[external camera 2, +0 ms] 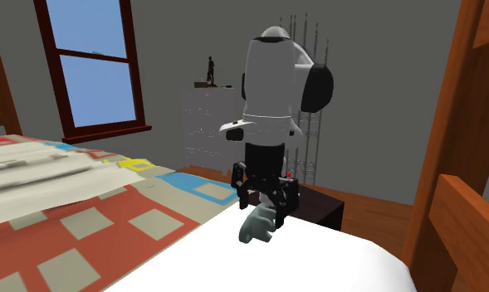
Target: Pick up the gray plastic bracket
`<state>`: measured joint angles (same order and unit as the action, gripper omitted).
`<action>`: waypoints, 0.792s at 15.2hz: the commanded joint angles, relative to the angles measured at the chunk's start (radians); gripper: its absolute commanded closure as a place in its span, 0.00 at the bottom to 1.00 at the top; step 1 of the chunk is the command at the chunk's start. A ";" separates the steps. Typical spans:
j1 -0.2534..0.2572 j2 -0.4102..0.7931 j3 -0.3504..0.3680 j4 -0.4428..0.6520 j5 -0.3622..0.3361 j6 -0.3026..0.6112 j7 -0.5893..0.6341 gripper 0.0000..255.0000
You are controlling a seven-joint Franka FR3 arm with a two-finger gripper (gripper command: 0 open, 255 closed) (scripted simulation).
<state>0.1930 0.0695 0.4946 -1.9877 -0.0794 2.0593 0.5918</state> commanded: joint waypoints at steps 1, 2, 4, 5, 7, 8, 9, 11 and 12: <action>0.003 0.013 0.001 -0.017 -0.008 0.028 0.009 0.00; 0.003 0.018 0.001 -0.025 -0.012 0.041 0.012 0.00; 0.004 0.027 0.000 -0.037 -0.018 0.061 0.017 0.00; 0.004 0.027 0.000 -0.037 -0.018 0.061 0.017 0.00; 0.004 0.030 0.000 -0.034 -0.019 0.061 0.018 1.00; 0.004 0.030 0.000 -0.034 -0.019 0.061 0.018 1.00; 0.004 0.030 0.000 -0.034 -0.020 0.060 0.018 1.00; 0.004 0.030 0.000 -0.034 -0.019 0.061 0.017 1.00; 0.004 0.030 0.000 -0.034 -0.019 0.060 0.018 1.00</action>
<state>0.1975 0.0992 0.4949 -2.0214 -0.0986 2.1204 0.6093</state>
